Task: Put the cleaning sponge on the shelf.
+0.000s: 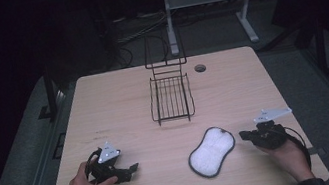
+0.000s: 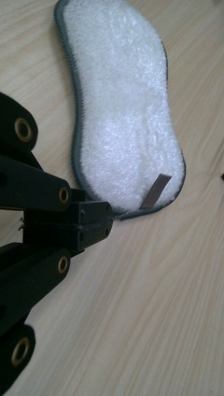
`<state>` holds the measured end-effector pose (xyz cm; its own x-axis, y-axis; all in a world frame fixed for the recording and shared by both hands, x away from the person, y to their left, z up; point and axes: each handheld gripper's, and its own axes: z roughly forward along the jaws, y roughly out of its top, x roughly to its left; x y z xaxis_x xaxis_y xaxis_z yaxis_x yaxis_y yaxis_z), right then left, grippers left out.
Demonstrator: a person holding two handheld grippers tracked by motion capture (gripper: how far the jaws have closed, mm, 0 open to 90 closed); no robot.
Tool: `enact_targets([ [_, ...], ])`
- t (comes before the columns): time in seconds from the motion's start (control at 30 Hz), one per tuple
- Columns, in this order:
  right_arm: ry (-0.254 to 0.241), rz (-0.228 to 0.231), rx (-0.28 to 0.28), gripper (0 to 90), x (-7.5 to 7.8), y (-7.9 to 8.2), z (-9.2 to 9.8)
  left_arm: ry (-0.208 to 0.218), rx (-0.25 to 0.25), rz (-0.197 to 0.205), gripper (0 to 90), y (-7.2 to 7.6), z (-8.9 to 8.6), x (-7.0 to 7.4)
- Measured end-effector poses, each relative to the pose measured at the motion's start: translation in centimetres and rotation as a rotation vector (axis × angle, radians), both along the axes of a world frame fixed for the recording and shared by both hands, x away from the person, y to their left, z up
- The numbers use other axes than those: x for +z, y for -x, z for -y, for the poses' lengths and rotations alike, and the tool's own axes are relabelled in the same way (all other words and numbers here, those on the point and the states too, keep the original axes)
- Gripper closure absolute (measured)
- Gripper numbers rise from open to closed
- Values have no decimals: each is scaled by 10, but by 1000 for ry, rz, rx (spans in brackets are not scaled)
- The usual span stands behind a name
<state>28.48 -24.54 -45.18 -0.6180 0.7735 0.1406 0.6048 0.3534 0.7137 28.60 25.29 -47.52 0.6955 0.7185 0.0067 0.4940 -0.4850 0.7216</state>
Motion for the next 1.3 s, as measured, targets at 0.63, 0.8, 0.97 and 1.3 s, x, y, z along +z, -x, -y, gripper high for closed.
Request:
enact_targets([
  [0.63,50,-3,73,895,-2,-25,-35,7,7,1,129,1,0,0],
  [0.8,60,-4,80,894,-3,-33,-43,5,5,3,129,1,0,0],
  [0.97,56,1,83,894,-5,-36,-48,5,5,3,129,1,0,0],
  [1.3,68,1,99,894,-4,-47,-62,3,5,0,129,1,0,0],
])
